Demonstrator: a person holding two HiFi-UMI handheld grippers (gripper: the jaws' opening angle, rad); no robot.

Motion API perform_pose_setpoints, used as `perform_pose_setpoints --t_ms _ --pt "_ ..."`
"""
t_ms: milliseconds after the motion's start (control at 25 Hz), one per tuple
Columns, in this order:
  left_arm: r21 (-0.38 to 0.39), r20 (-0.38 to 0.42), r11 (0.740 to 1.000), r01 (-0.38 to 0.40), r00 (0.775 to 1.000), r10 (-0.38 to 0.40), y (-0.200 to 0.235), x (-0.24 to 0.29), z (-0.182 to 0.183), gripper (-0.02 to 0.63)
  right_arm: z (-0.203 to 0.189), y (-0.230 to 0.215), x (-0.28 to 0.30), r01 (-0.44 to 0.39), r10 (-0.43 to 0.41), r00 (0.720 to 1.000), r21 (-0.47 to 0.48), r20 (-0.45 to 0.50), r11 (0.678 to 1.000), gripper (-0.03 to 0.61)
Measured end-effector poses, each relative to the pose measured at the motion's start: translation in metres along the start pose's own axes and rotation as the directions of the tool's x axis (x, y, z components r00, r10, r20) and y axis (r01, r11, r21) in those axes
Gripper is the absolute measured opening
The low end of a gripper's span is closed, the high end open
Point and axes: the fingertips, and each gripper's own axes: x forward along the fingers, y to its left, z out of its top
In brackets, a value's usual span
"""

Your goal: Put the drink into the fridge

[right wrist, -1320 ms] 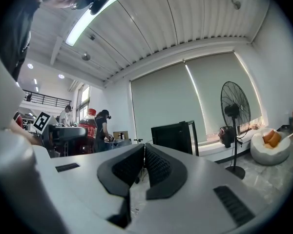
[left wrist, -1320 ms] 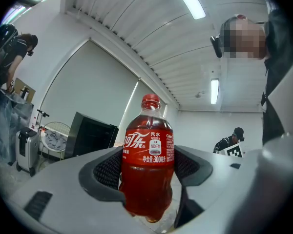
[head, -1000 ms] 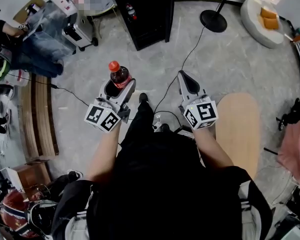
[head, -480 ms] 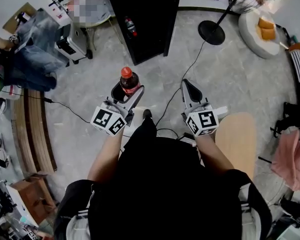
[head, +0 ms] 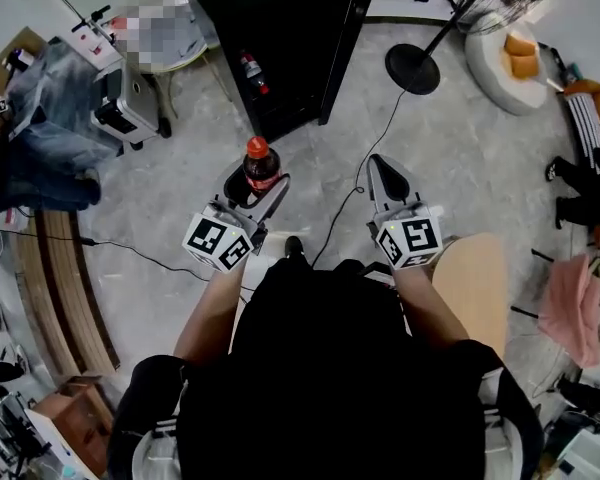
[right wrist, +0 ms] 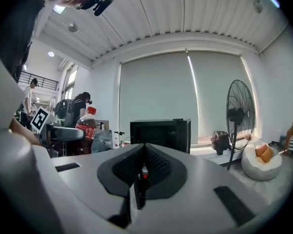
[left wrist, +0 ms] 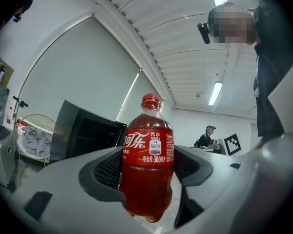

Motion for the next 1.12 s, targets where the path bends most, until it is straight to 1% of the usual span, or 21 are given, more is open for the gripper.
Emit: perform_pose_setpoints --t_ms 120,240,400,560,680,760,840,960,1040,1120 --pt "-0.009 0.001 1.0 0.013 1.0 -0.013 0.017 0.01 0.004 0.322 0.006 -0.012 0.012 0.032 -0.032 0.999 -0.004 0.002 0.999 0.022" --pt "-0.01 0.022 1.0 0.02 1.0 -0.02 0.028 0.024 0.011 0.322 0.013 -0.025 0.026 0.04 -0.04 0.999 0.009 -0.004 0.999 0.021" --pt "-0.021 0.014 1.0 0.008 1.0 -0.007 0.04 0.048 0.016 0.322 0.016 -0.041 0.049 0.029 -0.029 1.0 0.027 0.001 0.999 0.021" --pt "-0.006 0.022 1.0 -0.008 1.0 0.008 0.056 0.072 0.012 0.322 0.015 -0.059 0.079 -0.008 0.008 1.0 0.038 0.015 0.999 0.023" --pt "-0.003 0.025 0.999 -0.044 0.999 0.044 0.063 0.094 0.014 0.322 0.019 -0.08 0.104 -0.046 0.044 0.998 0.039 0.039 0.998 0.023" --pt "-0.002 0.021 0.997 -0.073 0.997 0.073 0.069 0.113 0.015 0.322 0.028 -0.097 0.119 -0.058 0.056 0.995 0.021 0.084 0.998 0.021" --pt "-0.024 0.018 0.992 -0.122 0.992 0.123 0.077 0.132 0.016 0.322 0.036 -0.116 0.137 -0.076 0.075 0.991 0.005 0.114 0.997 0.021" --pt "-0.043 0.028 0.98 -0.194 0.98 0.195 0.084 0.161 0.015 0.322 0.04 -0.146 0.163 -0.135 0.135 0.986 -0.006 0.102 0.991 0.021" --pt "-0.027 0.038 0.974 -0.226 0.973 0.227 0.086 0.181 0.012 0.322 0.039 -0.166 0.177 -0.162 0.163 0.983 -0.013 0.086 0.987 0.021" --pt "-0.01 0.043 0.96 -0.281 0.959 0.281 0.091 0.193 0.009 0.322 0.035 -0.178 0.195 -0.202 0.203 0.977 -0.014 0.065 0.979 0.021"
